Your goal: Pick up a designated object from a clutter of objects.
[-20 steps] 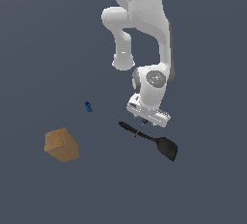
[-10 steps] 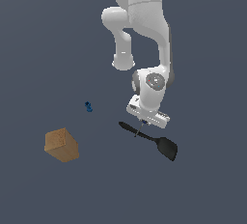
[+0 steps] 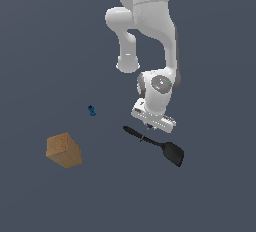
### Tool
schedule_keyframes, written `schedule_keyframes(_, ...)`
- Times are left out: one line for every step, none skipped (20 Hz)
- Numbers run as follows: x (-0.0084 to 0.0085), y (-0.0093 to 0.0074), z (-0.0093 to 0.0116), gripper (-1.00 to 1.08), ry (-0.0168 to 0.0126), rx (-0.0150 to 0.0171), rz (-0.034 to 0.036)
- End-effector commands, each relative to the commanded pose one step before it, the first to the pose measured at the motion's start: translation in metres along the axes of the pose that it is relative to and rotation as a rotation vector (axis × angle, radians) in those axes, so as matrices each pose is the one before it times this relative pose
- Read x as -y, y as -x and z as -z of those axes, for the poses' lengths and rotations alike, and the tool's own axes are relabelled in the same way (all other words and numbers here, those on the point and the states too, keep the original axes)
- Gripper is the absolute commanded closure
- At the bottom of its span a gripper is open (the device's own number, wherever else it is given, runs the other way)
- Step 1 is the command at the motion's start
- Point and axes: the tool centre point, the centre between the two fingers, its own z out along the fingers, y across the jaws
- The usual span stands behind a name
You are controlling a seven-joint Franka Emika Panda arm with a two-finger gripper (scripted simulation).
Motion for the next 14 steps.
schedule_keyframes(0.00206,-0.00136,0.00436,1.08,-0.00088,-0.00094,0.00010)
schedule_keyframes(0.00114,-0.00071,0.00259,1.08,0.00000,0.00000,0.00000)
schedule_keyframes(0.00135,-0.00084,0.00305,1.08,0.00000,0.00000,0.00000)
schedule_keyframes(0.00156,-0.00097,0.00352,1.08,0.00000,0.00000,0.00000)
schedule_keyframes(0.00176,-0.00110,0.00398,1.08,0.00000,0.00000,0.00000)
schedule_keyframes(0.00197,-0.00123,0.00444,1.08,0.00000,0.00000,0.00000)
schedule_keyframes(0.00218,-0.00136,0.00490,1.08,0.00000,0.00000,0.00000)
schedule_keyframes(0.00238,-0.00149,0.00536,1.08,0.00000,0.00000,0.00000)
schedule_keyframes(0.00259,-0.00162,0.00582,1.08,0.00000,0.00000,0.00000)
schedule_keyframes(0.00280,-0.00176,0.00628,1.08,0.00000,0.00000,0.00000)
schedule_keyframes(0.00300,-0.00189,0.00673,1.08,0.00000,0.00000,0.00000)
schedule_keyframes(0.00321,-0.00202,0.00718,1.08,0.00000,0.00000,0.00000)
schedule_keyframes(0.00341,-0.00215,0.00762,1.08,0.00000,0.00000,0.00000)
schedule_keyframes(0.00359,-0.00227,0.00800,1.08,0.00000,0.00000,0.00000)
